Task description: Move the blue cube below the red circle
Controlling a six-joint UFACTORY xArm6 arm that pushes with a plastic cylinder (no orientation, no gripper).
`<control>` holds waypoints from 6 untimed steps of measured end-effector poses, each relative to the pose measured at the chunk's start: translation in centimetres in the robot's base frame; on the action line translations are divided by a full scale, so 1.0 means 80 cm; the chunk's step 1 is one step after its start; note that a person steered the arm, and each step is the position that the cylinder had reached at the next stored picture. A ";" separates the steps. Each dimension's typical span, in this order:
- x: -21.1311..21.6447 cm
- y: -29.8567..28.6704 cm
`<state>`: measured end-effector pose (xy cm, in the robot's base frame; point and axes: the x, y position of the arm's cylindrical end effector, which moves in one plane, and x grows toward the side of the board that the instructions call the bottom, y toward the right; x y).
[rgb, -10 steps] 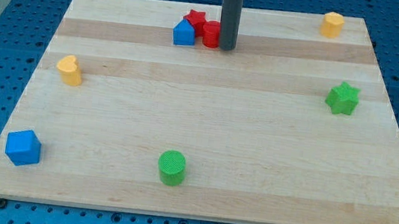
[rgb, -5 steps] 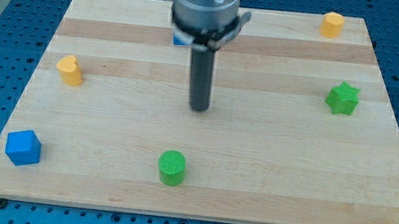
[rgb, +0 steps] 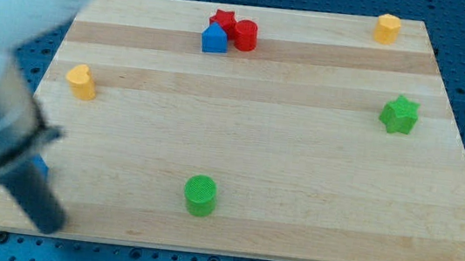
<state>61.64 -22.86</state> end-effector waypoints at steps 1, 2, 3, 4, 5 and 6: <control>-0.005 -0.072; -0.025 -0.090; -0.065 -0.050; -0.090 0.011; -0.090 0.008; -0.091 0.005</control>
<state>54.39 -22.43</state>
